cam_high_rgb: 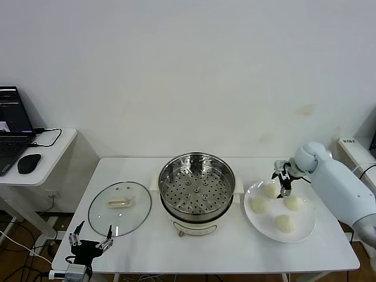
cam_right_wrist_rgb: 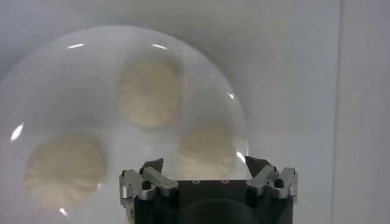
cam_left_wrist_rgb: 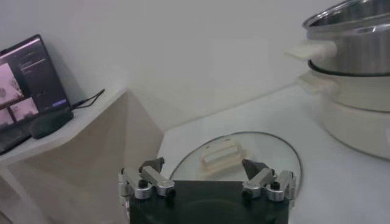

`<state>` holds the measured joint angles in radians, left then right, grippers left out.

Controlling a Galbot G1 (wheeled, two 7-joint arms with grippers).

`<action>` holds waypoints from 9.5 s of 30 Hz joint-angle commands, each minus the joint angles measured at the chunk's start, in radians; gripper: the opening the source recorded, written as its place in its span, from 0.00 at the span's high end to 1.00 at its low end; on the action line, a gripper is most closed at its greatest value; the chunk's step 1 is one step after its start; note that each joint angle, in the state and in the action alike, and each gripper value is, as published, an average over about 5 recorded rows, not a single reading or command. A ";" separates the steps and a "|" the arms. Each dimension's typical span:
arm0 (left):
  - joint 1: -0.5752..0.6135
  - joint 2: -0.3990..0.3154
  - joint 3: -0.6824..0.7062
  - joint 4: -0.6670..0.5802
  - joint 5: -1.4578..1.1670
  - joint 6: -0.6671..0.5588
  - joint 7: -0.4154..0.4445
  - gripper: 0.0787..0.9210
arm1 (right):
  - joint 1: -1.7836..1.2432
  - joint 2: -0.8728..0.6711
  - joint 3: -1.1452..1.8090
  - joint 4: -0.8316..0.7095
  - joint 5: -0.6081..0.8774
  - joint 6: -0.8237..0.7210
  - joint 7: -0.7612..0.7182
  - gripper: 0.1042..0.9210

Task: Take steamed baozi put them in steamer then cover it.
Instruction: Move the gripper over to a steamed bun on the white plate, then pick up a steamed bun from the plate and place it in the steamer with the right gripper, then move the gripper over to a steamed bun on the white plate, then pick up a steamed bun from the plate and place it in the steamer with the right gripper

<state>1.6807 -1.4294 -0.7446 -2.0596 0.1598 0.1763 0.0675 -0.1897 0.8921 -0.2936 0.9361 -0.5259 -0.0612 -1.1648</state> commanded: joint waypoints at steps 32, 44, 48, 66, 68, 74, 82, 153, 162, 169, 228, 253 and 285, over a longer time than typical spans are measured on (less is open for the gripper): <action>-0.005 -0.006 0.011 0.024 0.010 0.000 -0.003 0.12 | -0.003 0.033 0.012 -0.087 0.011 0.002 0.053 0.36; -0.011 -0.006 0.021 0.020 0.009 0.000 -0.007 0.12 | 0.076 -0.056 -0.031 0.030 0.165 -0.036 -0.018 0.38; -0.012 -0.003 0.023 0.011 0.009 0.002 -0.006 0.12 | 0.210 -0.080 -0.126 0.068 0.281 -0.053 -0.059 0.38; -0.004 -0.001 0.015 -0.034 0.003 0.001 -0.018 0.12 | 0.631 0.175 -0.514 0.071 0.557 0.025 -0.201 0.38; -0.003 -0.001 0.013 -0.032 0.003 0.000 -0.022 0.12 | 0.634 0.209 -0.523 0.065 0.554 0.104 -0.214 0.38; 0.001 -0.006 0.009 -0.025 0.005 0.000 -0.026 0.12 | 0.635 0.285 -0.553 0.057 0.550 0.334 -0.211 0.38; 0.003 -0.017 0.009 -0.021 0.011 0.000 -0.029 0.12 | 0.608 0.338 -0.636 0.068 0.512 0.570 -0.091 0.38; -0.007 -0.024 0.024 0.013 0.022 0.001 -0.008 0.12 | 0.625 0.165 -0.629 0.231 0.581 0.295 0.003 0.12; 0.000 -0.014 0.023 -0.007 0.013 0.008 0.001 0.12 | 0.669 -0.114 -0.631 0.433 0.740 -0.237 -0.080 0.12; 0.005 -0.004 0.030 -0.018 0.009 0.014 0.007 0.12 | 0.634 -0.326 -0.577 0.544 0.683 -0.416 -0.181 0.12; 0.021 -0.016 0.035 0.033 0.033 0.017 0.006 0.12 | -0.045 -0.089 -0.223 0.271 0.207 -0.244 0.031 0.12; 0.017 -0.016 0.037 0.038 0.033 0.017 0.006 0.12 | -0.031 -0.076 -0.216 0.233 0.236 -0.251 0.018 0.29; 0.023 -0.002 0.031 -0.044 0.020 0.020 0.008 0.12 | 0.795 -0.105 -0.708 0.509 0.788 -0.471 -0.171 0.42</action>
<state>1.7025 -1.4323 -0.7140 -2.0803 0.1804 0.1947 0.0749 0.3360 0.7096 -0.8254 1.3848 0.0924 -0.4690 -1.2965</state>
